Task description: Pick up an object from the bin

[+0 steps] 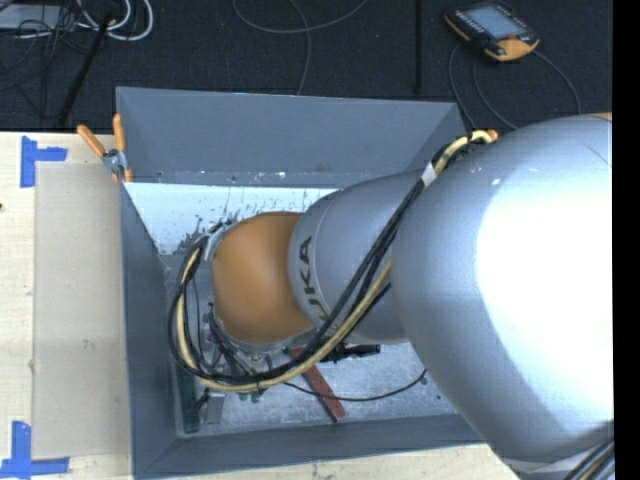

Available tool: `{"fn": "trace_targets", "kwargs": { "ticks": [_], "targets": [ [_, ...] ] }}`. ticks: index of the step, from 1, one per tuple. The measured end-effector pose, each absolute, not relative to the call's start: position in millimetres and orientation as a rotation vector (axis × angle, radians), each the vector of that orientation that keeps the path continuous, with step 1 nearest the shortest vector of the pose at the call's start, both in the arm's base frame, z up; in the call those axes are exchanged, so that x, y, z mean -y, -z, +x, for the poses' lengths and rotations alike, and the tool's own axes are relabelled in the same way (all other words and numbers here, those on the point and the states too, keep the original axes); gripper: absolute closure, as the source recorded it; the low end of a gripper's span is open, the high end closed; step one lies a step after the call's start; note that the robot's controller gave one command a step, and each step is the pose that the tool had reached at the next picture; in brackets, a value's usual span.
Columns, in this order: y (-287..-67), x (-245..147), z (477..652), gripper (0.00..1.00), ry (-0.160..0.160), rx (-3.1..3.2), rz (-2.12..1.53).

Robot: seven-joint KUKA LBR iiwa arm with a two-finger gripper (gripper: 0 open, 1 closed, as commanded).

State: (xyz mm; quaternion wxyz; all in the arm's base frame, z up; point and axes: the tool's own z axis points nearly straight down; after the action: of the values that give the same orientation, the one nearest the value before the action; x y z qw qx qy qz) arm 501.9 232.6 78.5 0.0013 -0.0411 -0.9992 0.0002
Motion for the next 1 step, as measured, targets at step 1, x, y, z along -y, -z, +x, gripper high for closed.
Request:
{"fn": "trace_targets", "kwargs": {
  "ticks": [1],
  "targets": [
    [-69.3,-233.4,472.7,1.0,-0.001,3.131,0.227]
  ]
}}
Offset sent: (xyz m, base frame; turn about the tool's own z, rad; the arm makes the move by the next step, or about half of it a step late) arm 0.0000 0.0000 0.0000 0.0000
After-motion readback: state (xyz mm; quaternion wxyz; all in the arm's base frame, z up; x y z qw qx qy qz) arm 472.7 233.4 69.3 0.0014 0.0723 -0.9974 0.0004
